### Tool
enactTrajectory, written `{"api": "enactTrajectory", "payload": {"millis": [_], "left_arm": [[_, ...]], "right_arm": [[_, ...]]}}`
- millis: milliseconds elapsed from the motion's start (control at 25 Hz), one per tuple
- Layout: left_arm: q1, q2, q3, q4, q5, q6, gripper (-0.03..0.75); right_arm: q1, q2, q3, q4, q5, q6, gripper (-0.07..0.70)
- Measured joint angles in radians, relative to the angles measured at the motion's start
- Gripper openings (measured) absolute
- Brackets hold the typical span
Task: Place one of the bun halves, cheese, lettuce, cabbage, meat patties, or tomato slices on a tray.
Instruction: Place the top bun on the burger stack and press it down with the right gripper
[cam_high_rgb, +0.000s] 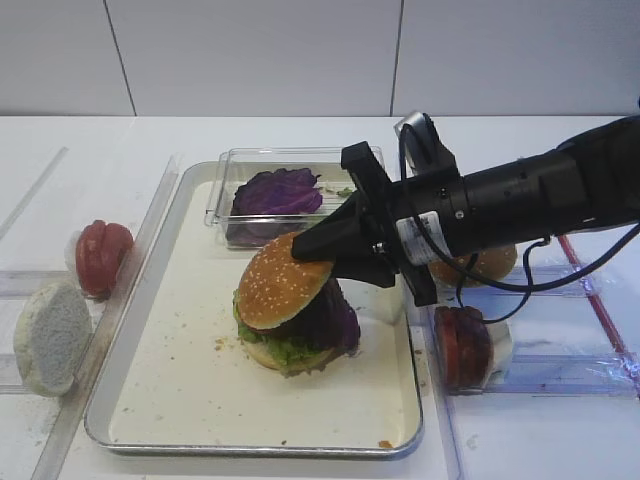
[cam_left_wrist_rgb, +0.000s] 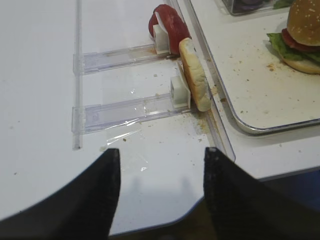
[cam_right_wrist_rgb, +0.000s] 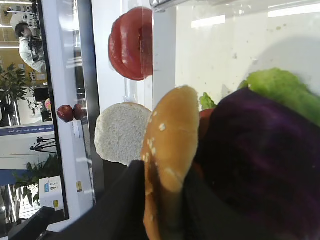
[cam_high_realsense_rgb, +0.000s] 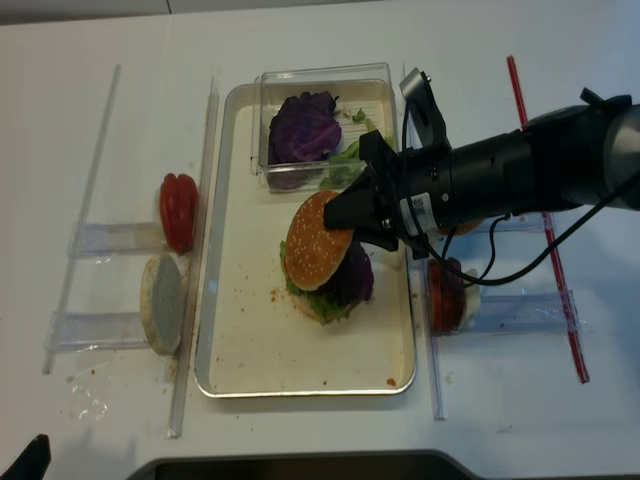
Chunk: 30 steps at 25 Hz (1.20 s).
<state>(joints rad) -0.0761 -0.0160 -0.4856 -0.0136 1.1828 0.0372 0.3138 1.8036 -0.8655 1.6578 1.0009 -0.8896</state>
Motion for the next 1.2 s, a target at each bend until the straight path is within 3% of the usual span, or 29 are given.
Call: {"api": "enactTrajectory", "payload": {"millis": [400, 1200], "left_arm": [[0.000, 0.000, 0.000, 0.000, 0.000, 0.000, 0.358], [0.000, 0.000, 0.000, 0.000, 0.000, 0.000, 0.358]], "right_arm": [[-0.001, 0.000, 0.000, 0.000, -0.012, 0.003, 0.260], [-0.001, 0.000, -0.010, -0.057, -0.046, 0.056, 0.265]]}}
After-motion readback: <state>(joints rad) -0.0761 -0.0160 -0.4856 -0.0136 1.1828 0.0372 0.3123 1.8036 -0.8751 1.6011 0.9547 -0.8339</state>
